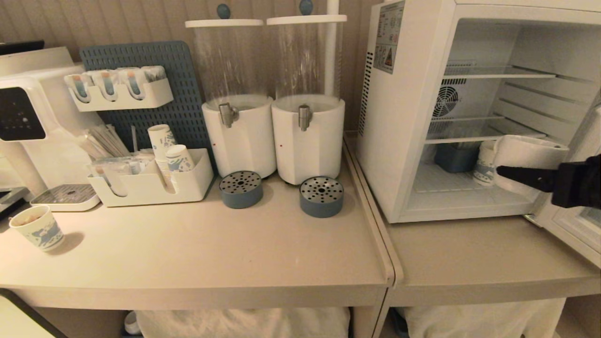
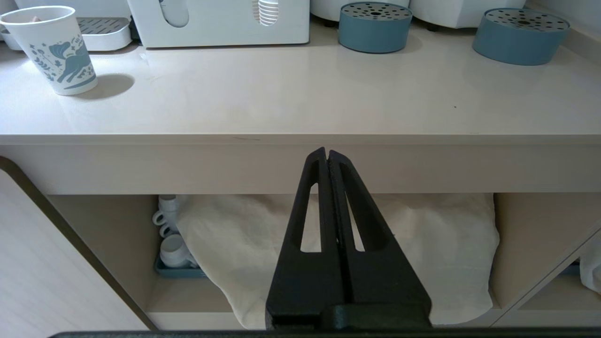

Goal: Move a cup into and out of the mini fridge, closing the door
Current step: Put the ceramic cup in the freezer

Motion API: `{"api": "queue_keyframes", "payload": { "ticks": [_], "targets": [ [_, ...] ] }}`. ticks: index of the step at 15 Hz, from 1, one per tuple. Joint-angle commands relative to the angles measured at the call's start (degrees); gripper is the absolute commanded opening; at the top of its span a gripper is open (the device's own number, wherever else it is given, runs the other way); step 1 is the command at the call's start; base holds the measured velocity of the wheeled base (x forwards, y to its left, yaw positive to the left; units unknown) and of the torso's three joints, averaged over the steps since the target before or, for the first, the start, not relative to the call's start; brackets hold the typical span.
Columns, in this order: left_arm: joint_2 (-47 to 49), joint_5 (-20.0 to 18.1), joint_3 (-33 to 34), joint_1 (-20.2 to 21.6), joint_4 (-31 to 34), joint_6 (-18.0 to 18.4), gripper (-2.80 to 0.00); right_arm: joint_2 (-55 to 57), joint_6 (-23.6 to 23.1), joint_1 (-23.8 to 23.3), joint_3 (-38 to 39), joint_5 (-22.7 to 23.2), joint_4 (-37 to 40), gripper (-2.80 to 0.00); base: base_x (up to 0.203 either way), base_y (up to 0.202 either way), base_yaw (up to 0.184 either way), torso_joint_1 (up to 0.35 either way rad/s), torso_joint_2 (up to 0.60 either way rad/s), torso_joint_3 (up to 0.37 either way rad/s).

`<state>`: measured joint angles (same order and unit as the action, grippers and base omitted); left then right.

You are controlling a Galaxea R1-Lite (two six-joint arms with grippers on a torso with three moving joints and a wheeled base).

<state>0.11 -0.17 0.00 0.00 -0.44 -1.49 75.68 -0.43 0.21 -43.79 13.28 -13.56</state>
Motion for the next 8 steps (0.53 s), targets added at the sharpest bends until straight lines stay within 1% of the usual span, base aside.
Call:
{"api": "queue_keyframes", "payload": {
  "ticks": [1, 2, 3, 4, 5, 7, 8],
  "targets": [
    [0.0, 0.0, 0.1, 0.0, 0.0, -0.1, -2.8, 10.6, 1.1, 1.0, 5.4, -0.2, -22.4, -2.8, 0.0, 0.0, 0.0, 0.0, 0.0, 0.0],
    [0.0, 0.0, 0.1, 0.0, 0.0, -0.1, -2.8, 14.7, 2.6, 2.3, 8.9, -2.4, -31.2, -2.8, 0.0, 0.0, 0.0, 0.002, 0.0, -0.033],
    [0.0, 0.0, 0.1, 0.0, 0.0, 0.0, -2.8, 17.5, 3.8, 3.9, 11.8, -5.8, -38.0, -2.8, 0.0, 0.0, 0.0, 0.0, 0.0, 0.0],
    [0.0, 0.0, 0.1, 0.0, 0.0, 0.0, -2.8, 20.0, 4.6, 5.9, 14.4, -10.8, -44.5, -2.8, 0.0, 0.0, 0.0, 0.0, 0.0, 0.0],
    [0.0, 0.0, 0.1, 0.0, 0.0, -0.1, -2.8, 21.7, 4.9, 7.3, 16.2, -13.8, -50.7, -2.8, 0.0, 0.0, 0.0, 0.0, 0.0, 0.0],
    [0.0, 0.0, 0.1, 0.0, 0.0, -0.1, -2.8, 25.8, 4.9, 9.1, 19.7, -17.3, -60.0, -2.8, 0.0, 0.0, 0.0, 0.0, 0.0, 0.0],
    [0.0, 0.0, 0.1, 0.0, 0.0, -0.1, -2.8, 27.5, 4.7, 9.9, 20.8, -18.8, -63.2, -2.8, 0.0, 0.0, 0.0, 0.0, 0.0, 0.0]
  ]
}}
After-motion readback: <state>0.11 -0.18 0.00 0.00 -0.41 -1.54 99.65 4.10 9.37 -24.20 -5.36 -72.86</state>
